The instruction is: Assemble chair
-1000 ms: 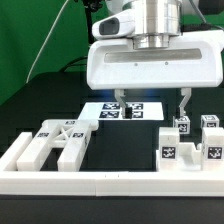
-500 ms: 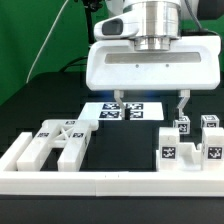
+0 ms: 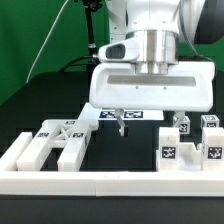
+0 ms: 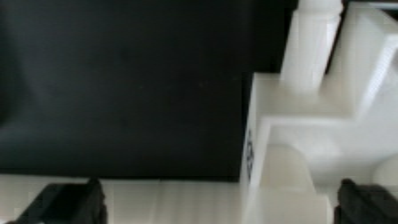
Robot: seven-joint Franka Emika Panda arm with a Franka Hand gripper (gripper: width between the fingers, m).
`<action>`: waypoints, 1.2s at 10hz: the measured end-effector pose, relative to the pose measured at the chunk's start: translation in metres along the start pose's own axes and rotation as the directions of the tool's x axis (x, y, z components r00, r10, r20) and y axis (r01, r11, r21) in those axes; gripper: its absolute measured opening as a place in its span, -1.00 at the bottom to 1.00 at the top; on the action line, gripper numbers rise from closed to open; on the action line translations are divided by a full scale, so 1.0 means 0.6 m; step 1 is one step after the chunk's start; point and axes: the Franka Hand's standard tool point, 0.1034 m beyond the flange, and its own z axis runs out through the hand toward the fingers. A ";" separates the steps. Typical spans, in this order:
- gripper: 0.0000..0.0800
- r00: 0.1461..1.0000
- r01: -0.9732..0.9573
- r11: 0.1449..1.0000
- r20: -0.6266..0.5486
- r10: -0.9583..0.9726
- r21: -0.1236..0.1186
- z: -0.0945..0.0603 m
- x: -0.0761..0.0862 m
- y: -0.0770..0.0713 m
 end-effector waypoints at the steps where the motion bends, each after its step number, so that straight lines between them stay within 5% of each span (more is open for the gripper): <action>1: 0.62 1.000 -0.001 1.000 0.005 0.001 -0.001 0.014 -0.002 -0.006; 4: 0.62 1.000 -0.013 1.000 0.009 0.013 -0.005 0.044 -0.005 -0.020; 7: 0.62 1.000 -0.018 1.000 0.009 0.018 -0.007 0.048 -0.003 -0.019; 10: -0.39 1.000 -0.018 1.000 0.009 0.018 -0.007 0.048 -0.003 -0.019; 11: -0.39 1.000 -0.017 1.000 0.009 0.018 -0.007 0.049 -0.003 -0.019; 12: -0.81 1.000 -0.018 1.000 0.009 0.018 -0.007 0.049 -0.003 -0.019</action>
Offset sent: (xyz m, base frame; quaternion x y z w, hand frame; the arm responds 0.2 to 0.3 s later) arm 0.0169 0.0103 -0.0158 -0.0123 0.0166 0.0147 0.9997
